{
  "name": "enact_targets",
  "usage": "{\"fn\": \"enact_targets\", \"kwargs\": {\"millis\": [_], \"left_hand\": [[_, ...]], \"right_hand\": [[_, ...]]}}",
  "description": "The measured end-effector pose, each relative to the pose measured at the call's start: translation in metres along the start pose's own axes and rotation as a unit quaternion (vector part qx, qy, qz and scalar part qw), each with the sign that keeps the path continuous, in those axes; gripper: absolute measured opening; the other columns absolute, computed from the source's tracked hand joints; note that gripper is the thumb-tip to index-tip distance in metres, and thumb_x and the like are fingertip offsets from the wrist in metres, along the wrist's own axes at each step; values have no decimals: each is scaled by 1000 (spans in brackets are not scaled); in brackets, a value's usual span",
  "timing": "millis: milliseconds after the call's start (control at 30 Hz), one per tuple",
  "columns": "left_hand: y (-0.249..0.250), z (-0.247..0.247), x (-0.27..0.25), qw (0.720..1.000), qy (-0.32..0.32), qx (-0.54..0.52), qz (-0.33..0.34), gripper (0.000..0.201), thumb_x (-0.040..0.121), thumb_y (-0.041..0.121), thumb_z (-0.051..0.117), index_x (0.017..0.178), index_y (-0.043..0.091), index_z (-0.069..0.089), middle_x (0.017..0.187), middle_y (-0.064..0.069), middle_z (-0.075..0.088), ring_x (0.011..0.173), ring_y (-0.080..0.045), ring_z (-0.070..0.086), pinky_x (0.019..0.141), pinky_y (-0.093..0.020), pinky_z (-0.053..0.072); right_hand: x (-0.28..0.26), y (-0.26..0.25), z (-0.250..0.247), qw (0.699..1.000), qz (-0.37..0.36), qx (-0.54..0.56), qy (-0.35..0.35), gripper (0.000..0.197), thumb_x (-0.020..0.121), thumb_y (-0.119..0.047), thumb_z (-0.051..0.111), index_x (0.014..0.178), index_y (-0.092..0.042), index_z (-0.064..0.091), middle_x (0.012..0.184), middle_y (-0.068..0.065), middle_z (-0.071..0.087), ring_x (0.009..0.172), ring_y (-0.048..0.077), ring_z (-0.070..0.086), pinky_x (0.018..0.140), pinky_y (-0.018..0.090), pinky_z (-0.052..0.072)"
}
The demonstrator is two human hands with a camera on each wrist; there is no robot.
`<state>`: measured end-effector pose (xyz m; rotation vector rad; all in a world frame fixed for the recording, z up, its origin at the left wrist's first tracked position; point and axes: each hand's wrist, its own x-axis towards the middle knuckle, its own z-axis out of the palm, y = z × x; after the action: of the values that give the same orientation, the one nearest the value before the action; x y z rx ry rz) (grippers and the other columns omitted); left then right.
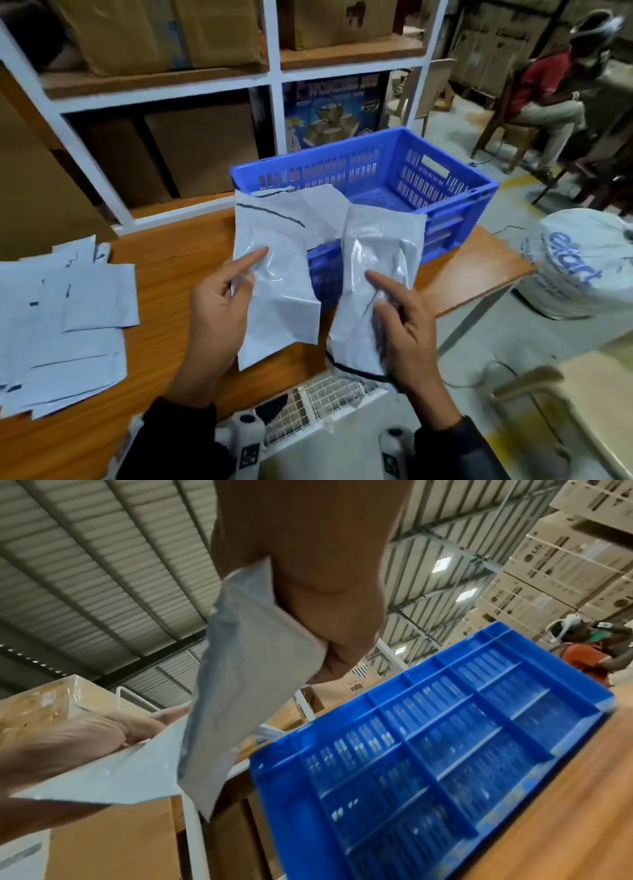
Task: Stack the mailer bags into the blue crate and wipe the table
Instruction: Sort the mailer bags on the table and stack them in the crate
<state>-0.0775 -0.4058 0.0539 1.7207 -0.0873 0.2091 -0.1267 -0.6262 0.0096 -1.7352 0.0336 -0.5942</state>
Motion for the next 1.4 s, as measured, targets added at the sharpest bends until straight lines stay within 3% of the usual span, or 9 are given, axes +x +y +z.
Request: {"fn": "enact_targets", "kwargs": {"millis": [133, 333, 433, 633, 733, 933, 1133, 1300, 1400], "left_hand": [[14, 33, 8, 1000, -14, -1, 7, 38, 98, 10, 54, 128, 30, 64, 134, 19, 59, 124, -9, 56, 98, -50, 51], [9, 58, 34, 998, 1, 60, -18, 38, 95, 11, 58, 121, 38, 62, 126, 23, 57, 117, -3, 58, 97, -45, 53], [1, 67, 50, 996, 26, 87, -26, 37, 94, 6, 59, 119, 33, 62, 128, 13, 58, 117, -6, 55, 104, -42, 48], [12, 54, 103, 993, 33, 105, -31, 40, 94, 7, 61, 121, 36, 64, 129, 10, 61, 110, -2, 59, 84, -18, 49], [37, 49, 142, 990, 17, 138, -2, 44, 91, 7, 66, 129, 29, 63, 129, 11, 61, 114, -6, 59, 98, -30, 49], [58, 82, 220, 948, -131, 289, -1, 51, 88, 10, 69, 137, 12, 56, 136, 1, 57, 124, -16, 54, 103, -26, 40], [63, 181, 275, 917, -207, 341, -18, 25, 80, 1, 53, 95, 21, 56, 93, -6, 50, 81, -20, 50, 73, -33, 46], [19, 267, 297, 940, -225, 235, -107, 21, 81, -11, 44, 88, -1, 61, 80, -11, 51, 70, -20, 52, 54, -25, 39], [-15, 294, 296, 847, -315, 394, -169, 21, 88, 0, 58, 72, 13, 52, 66, -3, 55, 57, -16, 52, 48, -22, 41]], "right_hand": [[48, 0, -32, 1000, -19, -7, 0, 47, 81, -16, 64, 124, -33, 60, 122, -17, 63, 115, 7, 58, 97, 24, 47], [144, 11, -48, 998, -53, 22, -28, 63, 81, -4, 57, 140, -23, 45, 140, -10, 51, 130, 5, 48, 107, 21, 39], [195, 34, -50, 991, -43, -102, -68, 63, 79, -15, 56, 140, -24, 46, 137, -11, 54, 119, 1, 53, 97, 16, 42], [233, 61, -47, 973, -12, -203, -111, 47, 82, -6, 63, 124, -28, 61, 89, -21, 61, 69, -9, 53, 64, 11, 40], [233, 63, -44, 970, -19, -219, -105, 44, 82, -6, 64, 117, -33, 65, 74, -12, 61, 62, 3, 51, 59, 12, 38], [227, 71, -42, 978, -44, -184, -85, 38, 80, -13, 62, 113, -31, 67, 84, 1, 69, 59, 6, 51, 58, 11, 39], [240, 72, -52, 976, -35, -170, -128, 41, 75, -23, 58, 114, -31, 68, 86, -15, 69, 59, 4, 53, 61, 11, 41], [303, 85, -103, 959, -17, -242, -146, 39, 81, -6, 66, 115, -23, 69, 60, -22, 57, 56, -5, 53, 55, 6, 34], [336, 95, -132, 938, -24, -277, -207, 40, 77, -22, 59, 117, -24, 68, 64, -19, 50, 60, -5, 53, 56, 9, 35]]}}
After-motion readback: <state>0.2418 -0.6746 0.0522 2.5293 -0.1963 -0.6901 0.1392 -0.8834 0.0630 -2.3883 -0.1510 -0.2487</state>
